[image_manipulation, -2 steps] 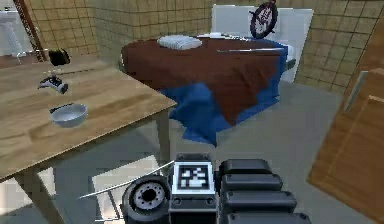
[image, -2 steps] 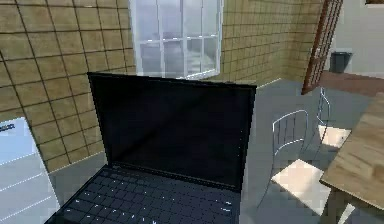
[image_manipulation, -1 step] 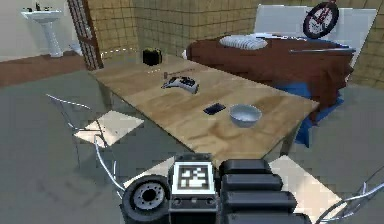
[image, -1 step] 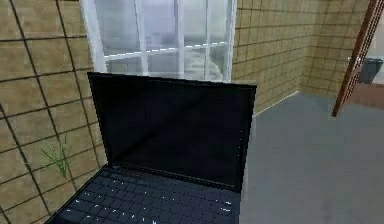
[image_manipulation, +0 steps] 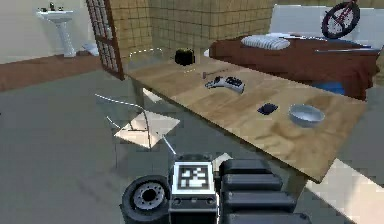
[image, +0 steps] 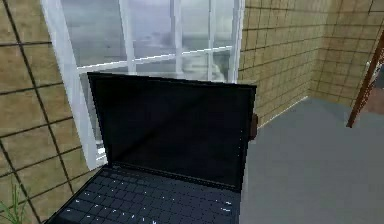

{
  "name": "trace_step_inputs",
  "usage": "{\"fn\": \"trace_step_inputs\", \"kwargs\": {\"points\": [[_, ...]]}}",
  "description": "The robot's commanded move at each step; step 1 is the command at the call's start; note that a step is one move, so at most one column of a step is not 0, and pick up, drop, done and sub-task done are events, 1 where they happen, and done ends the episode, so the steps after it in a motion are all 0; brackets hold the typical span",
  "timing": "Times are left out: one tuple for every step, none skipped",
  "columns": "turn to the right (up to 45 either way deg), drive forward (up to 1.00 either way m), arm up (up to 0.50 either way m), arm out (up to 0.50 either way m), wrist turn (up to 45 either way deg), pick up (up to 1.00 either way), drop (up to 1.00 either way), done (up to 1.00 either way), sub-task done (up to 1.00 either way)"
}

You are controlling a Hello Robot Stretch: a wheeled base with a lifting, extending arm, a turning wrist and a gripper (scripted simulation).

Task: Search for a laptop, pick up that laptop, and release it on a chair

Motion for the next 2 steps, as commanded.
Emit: {"fn": "trace_step_inputs", "kwargs": {"points": [[42.0, 0.0, 0.0, 0.0, 0.0, 0.0, 0.0, 0.0, 0.0], [3.0, 0.0, 0.0, 0.0, 0.0, 0.0, 0.0, 0.0, 0.0]]}}
